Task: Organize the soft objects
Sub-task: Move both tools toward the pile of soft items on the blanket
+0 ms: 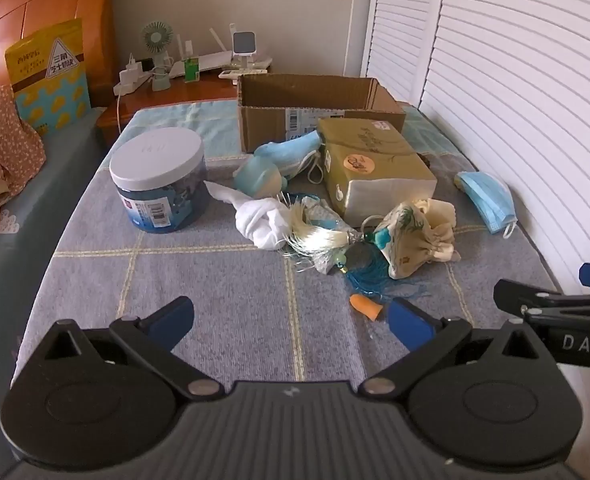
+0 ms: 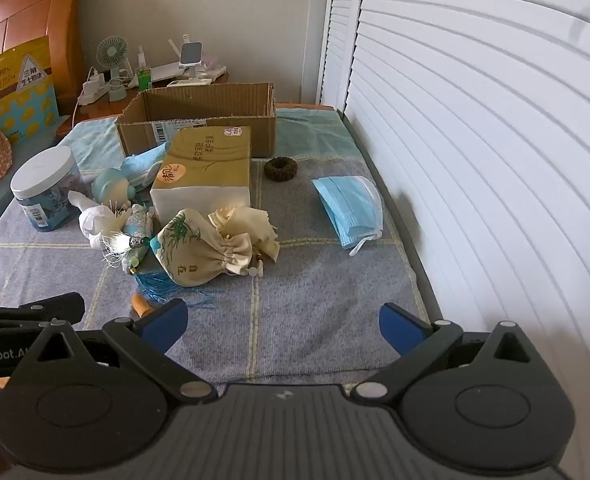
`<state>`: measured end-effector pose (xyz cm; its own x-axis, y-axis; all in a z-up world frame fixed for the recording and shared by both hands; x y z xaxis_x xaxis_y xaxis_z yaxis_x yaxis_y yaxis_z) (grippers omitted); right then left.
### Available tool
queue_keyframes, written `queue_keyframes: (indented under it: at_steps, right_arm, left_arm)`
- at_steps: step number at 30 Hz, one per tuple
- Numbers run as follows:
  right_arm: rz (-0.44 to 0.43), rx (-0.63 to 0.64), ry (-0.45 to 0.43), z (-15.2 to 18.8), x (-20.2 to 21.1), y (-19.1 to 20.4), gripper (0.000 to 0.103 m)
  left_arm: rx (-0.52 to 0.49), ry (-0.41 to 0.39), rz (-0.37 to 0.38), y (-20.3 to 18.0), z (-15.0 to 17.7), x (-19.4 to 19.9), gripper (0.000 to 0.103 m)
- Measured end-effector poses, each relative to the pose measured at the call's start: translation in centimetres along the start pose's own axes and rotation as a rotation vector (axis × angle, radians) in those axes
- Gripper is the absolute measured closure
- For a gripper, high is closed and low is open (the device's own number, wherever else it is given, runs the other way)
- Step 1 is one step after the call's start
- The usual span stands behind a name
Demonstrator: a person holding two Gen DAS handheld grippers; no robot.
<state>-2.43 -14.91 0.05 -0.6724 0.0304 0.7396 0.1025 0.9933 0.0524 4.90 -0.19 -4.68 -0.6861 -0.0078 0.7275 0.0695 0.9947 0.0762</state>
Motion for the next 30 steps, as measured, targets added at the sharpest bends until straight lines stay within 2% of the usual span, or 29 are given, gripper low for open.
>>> queue_keyframes:
  at_steps: [13, 22, 26, 30]
  right_arm:
    - [-0.034, 0.020, 0.000, -0.3, -0.3, 0.5, 0.000]
    - [-0.045, 0.050, -0.010, -0.1, -1.0, 0.4, 0.000]
    - [-0.058, 0.067, -0.009, 0.0, -1.5, 0.4, 0.000]
    - [-0.074, 0.081, -0.004, 0.2, -2.1, 0.2, 0.000]
  left_arm:
    - [-0.054, -0.012, 0.011, -0.1, -0.5, -0.9, 0.001]
    - [-0.122, -0.041, 0.078, -0.7, -0.5, -2.2, 0.001]
    - [-0.164, -0.038, 0.111, -1.2, 0.0, -3.2, 0.001]
    - [-0.165, -0.027, 0.162, -1.5, 0.5, -4.1, 0.001]
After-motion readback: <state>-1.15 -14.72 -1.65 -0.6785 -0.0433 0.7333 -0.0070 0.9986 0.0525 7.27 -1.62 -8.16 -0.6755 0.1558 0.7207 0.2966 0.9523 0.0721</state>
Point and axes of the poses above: each gripper's, at about its wrist camera, not at the fingertips, and x roughly against the way its jaws point, y to its left, z to its underside, the point moved 7 cm from there along -x, roughly the way its jaws point, and after that the axes turned 10 degrees about -x, right-handed, at the moved point
